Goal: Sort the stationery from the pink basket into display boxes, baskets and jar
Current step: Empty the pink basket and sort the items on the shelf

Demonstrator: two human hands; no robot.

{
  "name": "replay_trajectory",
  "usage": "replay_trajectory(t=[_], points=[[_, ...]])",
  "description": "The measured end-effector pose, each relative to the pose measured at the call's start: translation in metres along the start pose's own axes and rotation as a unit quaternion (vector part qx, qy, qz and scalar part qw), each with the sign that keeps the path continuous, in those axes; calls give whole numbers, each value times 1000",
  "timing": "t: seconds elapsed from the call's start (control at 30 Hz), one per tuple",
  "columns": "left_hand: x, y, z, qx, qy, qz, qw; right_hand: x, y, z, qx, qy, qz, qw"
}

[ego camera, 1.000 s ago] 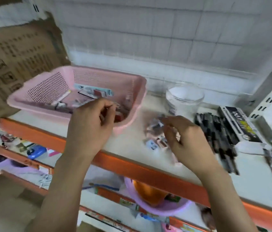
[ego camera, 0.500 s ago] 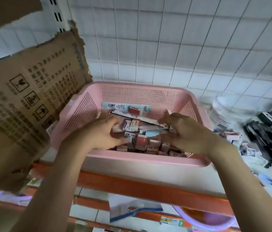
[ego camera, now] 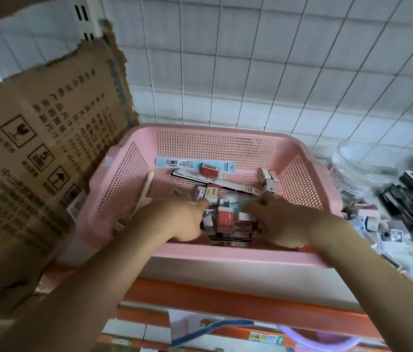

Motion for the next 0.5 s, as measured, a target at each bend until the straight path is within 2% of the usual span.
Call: replay_trajectory(t=[0.37,0.5], points=[[-1,-1,-7,39,-42,-5,998,2,12,5,49,11,-4,999],[-6,-2,-11,52,-32,-20,998,8,17,12,67,23,-21,997]])
Point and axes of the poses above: each hand's wrist, its own z-axis away from the middle knuckle, its own y-axis out of the back of the hand, x = y × z, the point moved 6 cm from there along -z, towards the middle knuckle, and after that the axes turned 4 degrees about y, right-handed, at the moved point
